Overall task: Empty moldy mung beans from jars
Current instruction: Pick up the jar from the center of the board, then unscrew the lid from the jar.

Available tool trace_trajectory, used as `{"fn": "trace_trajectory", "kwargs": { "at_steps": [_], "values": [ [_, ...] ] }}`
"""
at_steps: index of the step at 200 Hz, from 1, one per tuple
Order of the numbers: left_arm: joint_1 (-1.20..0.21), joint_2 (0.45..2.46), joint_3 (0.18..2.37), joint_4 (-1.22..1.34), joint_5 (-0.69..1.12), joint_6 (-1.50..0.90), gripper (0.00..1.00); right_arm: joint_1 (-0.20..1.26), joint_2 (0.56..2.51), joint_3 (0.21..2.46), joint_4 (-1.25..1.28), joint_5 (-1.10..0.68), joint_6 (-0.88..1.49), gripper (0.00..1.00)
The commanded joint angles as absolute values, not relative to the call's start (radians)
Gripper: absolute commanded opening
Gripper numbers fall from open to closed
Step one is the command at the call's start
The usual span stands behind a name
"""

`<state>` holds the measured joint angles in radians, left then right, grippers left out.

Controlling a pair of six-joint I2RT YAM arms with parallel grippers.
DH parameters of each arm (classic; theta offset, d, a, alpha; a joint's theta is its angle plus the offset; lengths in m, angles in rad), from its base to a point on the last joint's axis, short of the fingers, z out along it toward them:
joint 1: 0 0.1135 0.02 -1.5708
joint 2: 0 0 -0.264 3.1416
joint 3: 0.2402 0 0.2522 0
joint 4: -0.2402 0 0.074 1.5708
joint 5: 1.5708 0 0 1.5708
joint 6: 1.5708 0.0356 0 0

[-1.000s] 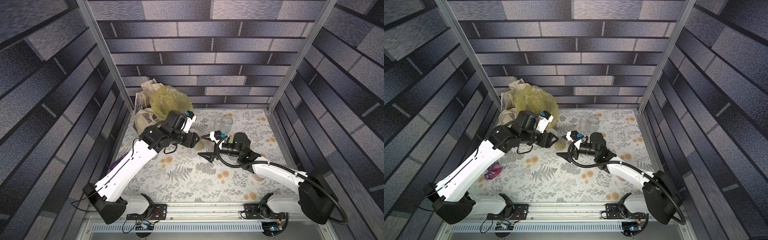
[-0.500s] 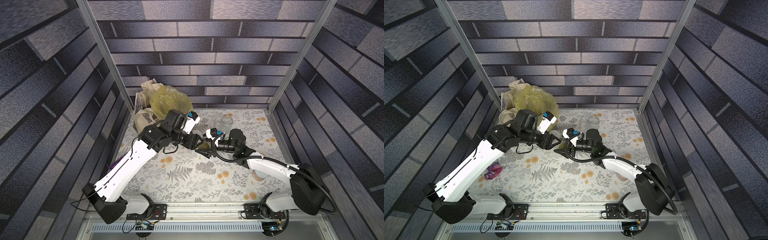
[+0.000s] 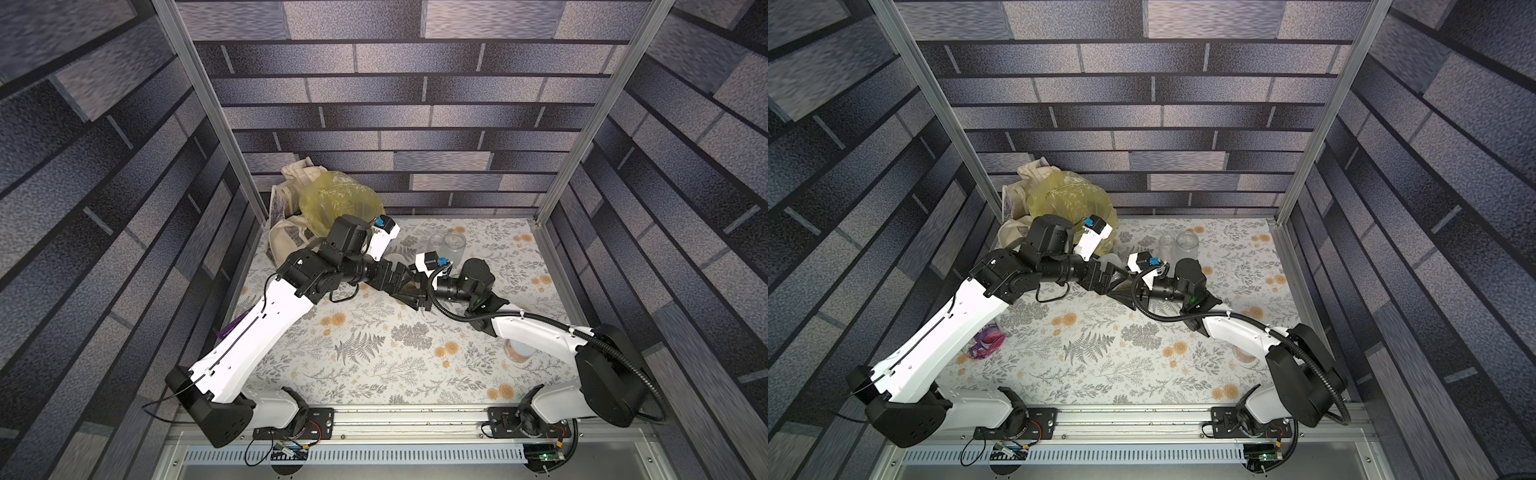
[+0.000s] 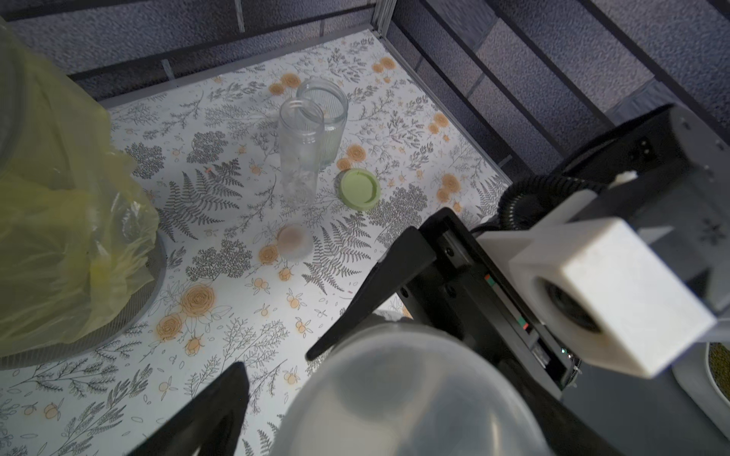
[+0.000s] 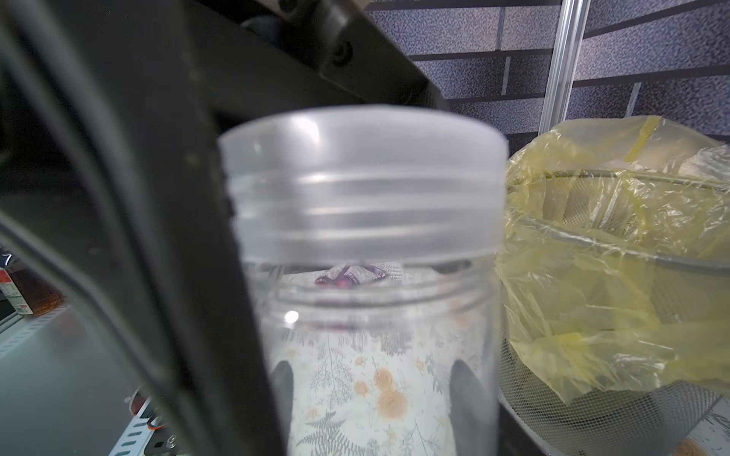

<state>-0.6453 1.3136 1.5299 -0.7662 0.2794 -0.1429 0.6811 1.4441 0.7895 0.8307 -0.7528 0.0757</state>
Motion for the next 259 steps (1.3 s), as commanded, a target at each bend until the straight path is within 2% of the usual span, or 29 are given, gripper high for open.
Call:
{"fn": "trace_trajectory", "kwargs": {
  "at_steps": [1, 47, 91, 132, 180, 259],
  "values": [
    [-0.634, 1.218, 1.468, -0.630, 0.216, -0.166, 0.94, 0.662, 1.474, 0.759, 0.999, -0.762, 0.184, 0.54],
    [-0.613, 1.115, 1.364, -0.487, 0.235, -0.196, 0.94, 0.646, 1.478, 0.746, 1.040, -0.775, 0.226, 0.54],
    [-0.587, 1.148, 1.358, -0.475, 0.318, -0.210, 0.92, 0.646, 1.464, 0.744, 1.051, -0.798, 0.238, 0.54],
    [-0.585, 1.169, 1.334, -0.399, 0.405, -0.219, 0.82, 0.644, 1.454, 0.738, 1.072, -0.806, 0.258, 0.54],
    [-0.589, 1.159, 1.274, -0.295, 0.446, -0.256, 0.84, 0.644, 1.463, 0.741, 1.075, -0.810, 0.272, 0.54],
    [-0.593, 1.165, 1.260, -0.287, 0.431, -0.245, 0.85, 0.632, 1.485, 0.752, 1.129, -0.830, 0.327, 0.54]
  ]
}}
